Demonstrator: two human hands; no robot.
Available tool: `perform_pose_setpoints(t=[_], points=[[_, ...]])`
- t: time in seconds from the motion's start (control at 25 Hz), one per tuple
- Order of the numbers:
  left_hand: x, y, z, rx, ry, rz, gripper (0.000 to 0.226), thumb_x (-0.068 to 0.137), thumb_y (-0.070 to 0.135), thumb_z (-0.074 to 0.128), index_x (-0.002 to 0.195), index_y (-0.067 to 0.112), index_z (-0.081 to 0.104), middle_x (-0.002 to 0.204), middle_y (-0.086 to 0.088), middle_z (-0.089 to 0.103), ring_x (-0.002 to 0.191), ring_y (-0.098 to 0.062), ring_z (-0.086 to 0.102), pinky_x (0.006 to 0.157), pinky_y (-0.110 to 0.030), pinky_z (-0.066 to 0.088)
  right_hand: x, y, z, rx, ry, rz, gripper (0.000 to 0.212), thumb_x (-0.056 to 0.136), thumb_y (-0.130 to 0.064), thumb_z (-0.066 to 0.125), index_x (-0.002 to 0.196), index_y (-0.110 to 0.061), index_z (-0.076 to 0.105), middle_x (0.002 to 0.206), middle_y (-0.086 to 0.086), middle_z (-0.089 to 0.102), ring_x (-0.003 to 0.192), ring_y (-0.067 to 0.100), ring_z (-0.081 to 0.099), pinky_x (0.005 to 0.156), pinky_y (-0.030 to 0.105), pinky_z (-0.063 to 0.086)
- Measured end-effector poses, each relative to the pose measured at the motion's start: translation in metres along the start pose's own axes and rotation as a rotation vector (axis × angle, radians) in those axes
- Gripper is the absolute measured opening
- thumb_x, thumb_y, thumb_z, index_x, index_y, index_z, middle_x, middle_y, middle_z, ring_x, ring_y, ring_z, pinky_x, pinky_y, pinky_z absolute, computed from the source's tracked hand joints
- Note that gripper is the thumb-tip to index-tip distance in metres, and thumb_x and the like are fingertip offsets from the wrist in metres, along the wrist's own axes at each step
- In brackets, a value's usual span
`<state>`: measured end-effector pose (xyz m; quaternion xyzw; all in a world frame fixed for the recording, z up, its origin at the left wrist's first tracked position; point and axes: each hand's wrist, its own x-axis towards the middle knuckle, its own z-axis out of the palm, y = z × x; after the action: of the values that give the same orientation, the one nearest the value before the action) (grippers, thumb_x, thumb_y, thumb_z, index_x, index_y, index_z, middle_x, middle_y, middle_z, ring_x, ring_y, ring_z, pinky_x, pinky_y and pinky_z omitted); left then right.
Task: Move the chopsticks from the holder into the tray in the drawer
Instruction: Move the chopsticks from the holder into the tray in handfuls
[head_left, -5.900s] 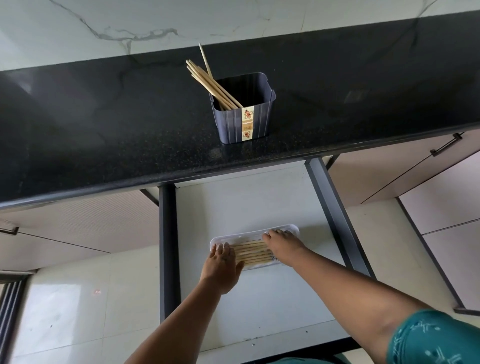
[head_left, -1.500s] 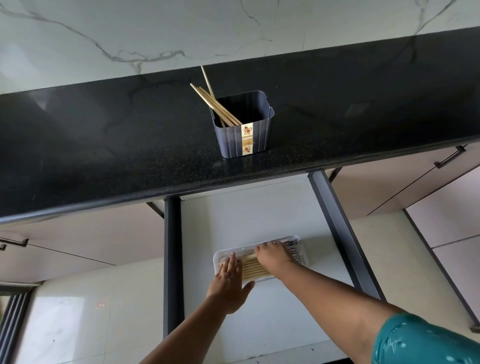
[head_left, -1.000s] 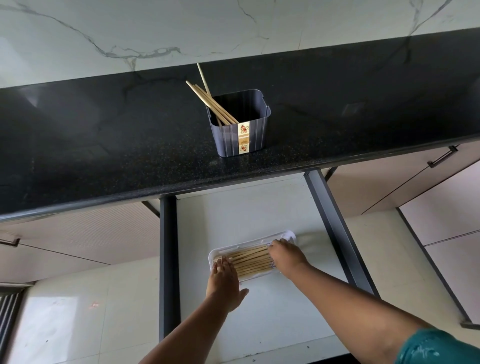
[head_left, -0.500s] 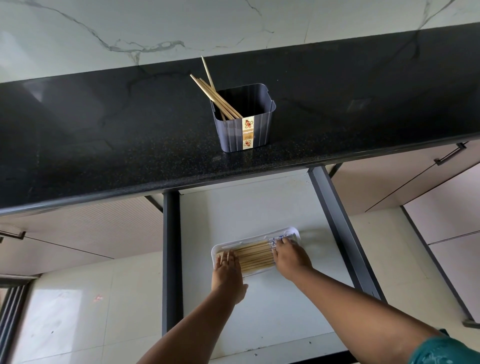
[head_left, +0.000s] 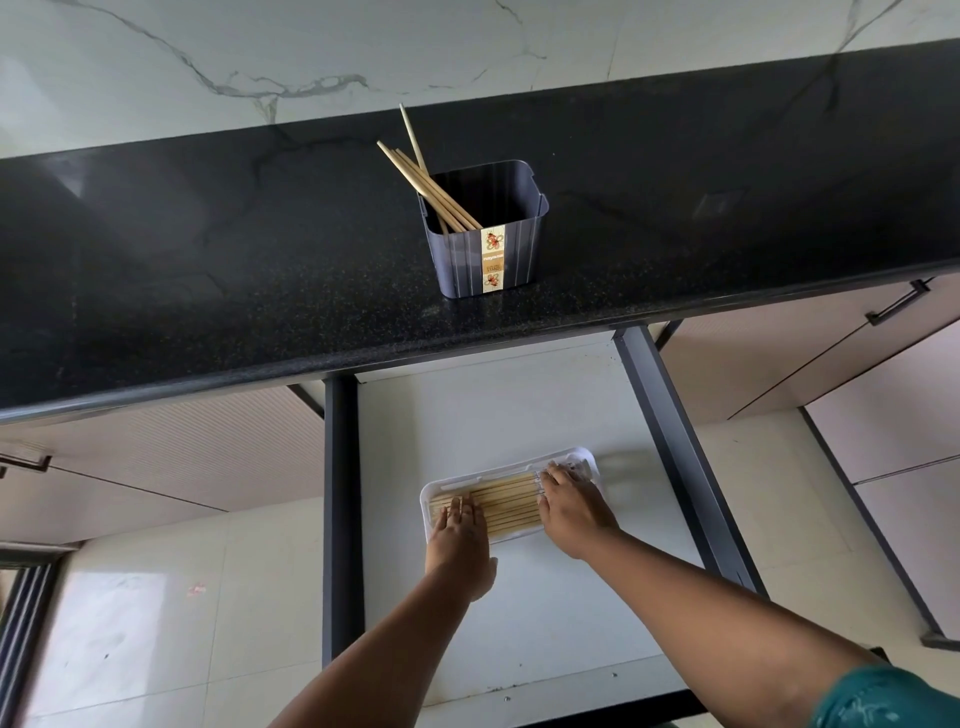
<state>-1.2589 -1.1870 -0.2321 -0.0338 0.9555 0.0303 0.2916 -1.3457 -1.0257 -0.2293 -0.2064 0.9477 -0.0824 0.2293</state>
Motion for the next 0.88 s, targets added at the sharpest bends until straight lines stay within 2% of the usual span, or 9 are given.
perform_pose_setpoints(t=[0.08, 0.24, 0.32, 0.4, 0.52, 0.64, 0.76, 0.88], points=[[-0.002, 0.002, 0.001, -0.053, 0.027, 0.020, 0.081, 0.097, 0.043, 0.041, 0.151, -0.001, -0.001, 0.161, -0.017, 0.001, 0.149, -0.027, 0.000, 0.120, -0.037, -0.001, -0.003, 0.002, 0.000, -0.019, 0.009, -0.065, 0.046, 0.101, -0.029, 0.030, 0.141, -0.012, 0.046, 0.151, 0.005, 0.042, 0.140, 0.019, 0.036, 0.118, 0.029, 0.023], [0.000, 0.001, -0.001, -0.032, 0.004, 0.018, 0.083, 0.097, 0.045, 0.040, 0.151, 0.001, -0.005, 0.161, -0.015, -0.008, 0.149, -0.025, -0.005, 0.120, -0.037, -0.002, -0.006, 0.003, 0.002, -0.067, -0.117, -0.074, 0.056, 0.103, -0.039, 0.024, 0.153, -0.013, 0.025, 0.162, 0.002, 0.019, 0.150, 0.017, 0.014, 0.123, 0.034, 0.006], [0.003, -0.003, -0.003, -0.016, -0.024, 0.000, 0.084, 0.096, 0.045, 0.041, 0.151, 0.001, -0.005, 0.160, -0.016, -0.011, 0.149, -0.027, -0.005, 0.120, -0.039, -0.002, -0.004, 0.001, 0.002, -0.080, -0.130, -0.076, 0.058, 0.103, -0.041, 0.023, 0.153, -0.013, 0.023, 0.163, 0.001, 0.018, 0.151, 0.016, 0.013, 0.123, 0.035, 0.006], [0.004, -0.006, -0.004, -0.019, -0.035, 0.001, 0.083, 0.096, 0.044, 0.042, 0.151, 0.001, -0.004, 0.160, -0.016, -0.011, 0.149, -0.028, -0.005, 0.120, -0.040, -0.001, -0.004, 0.000, 0.000, -0.062, -0.079, -0.079, 0.058, 0.101, -0.042, 0.019, 0.149, -0.012, 0.034, 0.158, 0.003, 0.030, 0.147, 0.019, 0.024, 0.121, 0.034, 0.015], [-0.001, -0.005, -0.001, -0.054, 0.001, 0.026, 0.081, 0.097, 0.041, 0.041, 0.151, 0.000, -0.003, 0.161, -0.017, -0.004, 0.149, -0.027, -0.002, 0.121, -0.038, -0.001, -0.007, 0.005, -0.001, -0.079, 0.043, -0.085, 0.064, 0.094, -0.044, 0.010, 0.124, -0.015, 0.058, 0.132, 0.002, 0.058, 0.125, 0.021, 0.051, 0.104, 0.031, 0.037], [-0.004, -0.002, 0.005, -0.072, 0.000, 0.041, 0.079, 0.097, 0.040, 0.042, 0.151, 0.000, 0.001, 0.161, -0.017, 0.002, 0.149, -0.027, 0.001, 0.121, -0.039, 0.001, -0.008, 0.011, 0.002, -0.068, 0.024, -0.088, 0.046, 0.101, -0.037, 0.028, 0.121, -0.013, 0.061, 0.127, 0.003, 0.061, 0.120, 0.022, 0.054, 0.101, 0.031, 0.039], [-0.003, -0.002, 0.005, -0.065, -0.016, 0.034, 0.078, 0.097, 0.040, 0.041, 0.151, -0.001, 0.003, 0.161, -0.017, 0.005, 0.149, -0.027, 0.004, 0.122, -0.040, 0.003, -0.007, 0.007, 0.006, -0.053, 0.029, -0.070, 0.046, 0.102, -0.037, 0.029, 0.123, -0.011, 0.061, 0.130, 0.006, 0.059, 0.122, 0.023, 0.053, 0.107, 0.032, 0.038], [-0.006, -0.002, -0.002, -0.075, 0.018, 0.046, 0.070, 0.097, 0.040, 0.041, 0.150, 0.001, 0.016, 0.159, -0.016, 0.017, 0.146, -0.028, 0.020, 0.121, -0.040, 0.011, -0.009, 0.001, 0.006, -0.019, 0.013, -0.021, 0.045, 0.102, -0.040, 0.031, 0.121, -0.010, 0.059, 0.129, 0.008, 0.054, 0.118, 0.028, 0.056, 0.098, 0.035, 0.045]])
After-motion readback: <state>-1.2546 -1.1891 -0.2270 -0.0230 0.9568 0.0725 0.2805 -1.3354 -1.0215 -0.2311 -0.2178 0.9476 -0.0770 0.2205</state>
